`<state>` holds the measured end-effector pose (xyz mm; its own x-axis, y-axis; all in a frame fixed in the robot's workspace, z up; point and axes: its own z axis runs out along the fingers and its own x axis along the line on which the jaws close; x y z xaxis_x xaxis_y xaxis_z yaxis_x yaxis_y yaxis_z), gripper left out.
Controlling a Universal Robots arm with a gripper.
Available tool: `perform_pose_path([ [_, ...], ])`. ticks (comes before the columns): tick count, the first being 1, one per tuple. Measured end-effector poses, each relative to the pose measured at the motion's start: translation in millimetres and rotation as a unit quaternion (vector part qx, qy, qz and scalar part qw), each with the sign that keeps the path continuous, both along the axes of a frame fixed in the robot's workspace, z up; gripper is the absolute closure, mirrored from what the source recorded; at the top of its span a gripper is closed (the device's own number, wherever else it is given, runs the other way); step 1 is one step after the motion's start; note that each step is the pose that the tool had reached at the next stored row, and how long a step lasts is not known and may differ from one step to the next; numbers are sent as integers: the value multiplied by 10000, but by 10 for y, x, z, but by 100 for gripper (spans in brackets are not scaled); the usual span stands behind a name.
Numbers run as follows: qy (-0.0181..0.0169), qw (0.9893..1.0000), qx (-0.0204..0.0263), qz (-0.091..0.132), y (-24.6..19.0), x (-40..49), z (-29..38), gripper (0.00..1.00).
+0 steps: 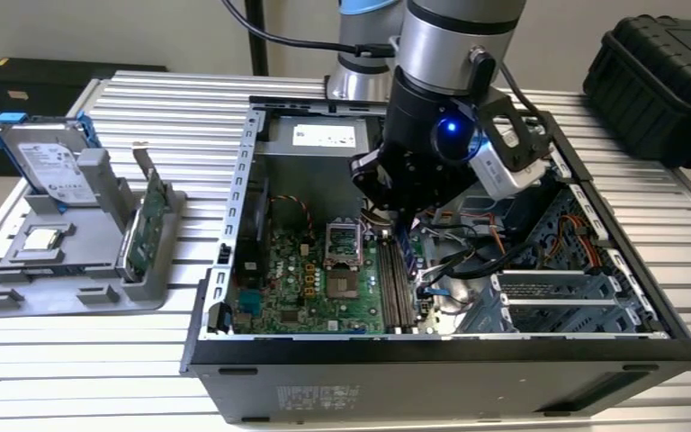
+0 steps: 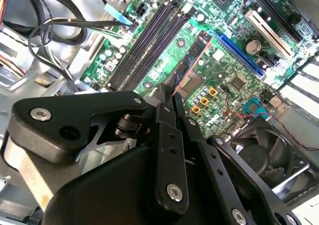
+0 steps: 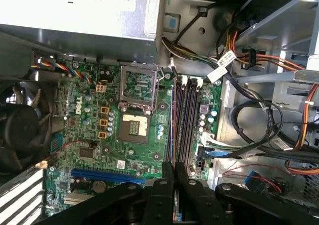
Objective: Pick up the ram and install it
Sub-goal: 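Insert the ram into the slot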
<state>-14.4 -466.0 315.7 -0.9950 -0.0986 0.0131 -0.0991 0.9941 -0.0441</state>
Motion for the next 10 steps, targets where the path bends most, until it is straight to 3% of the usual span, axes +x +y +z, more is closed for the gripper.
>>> perform_pose_path([
  [10, 0, 10000, -24, 0, 1, 0, -27, 100],
])
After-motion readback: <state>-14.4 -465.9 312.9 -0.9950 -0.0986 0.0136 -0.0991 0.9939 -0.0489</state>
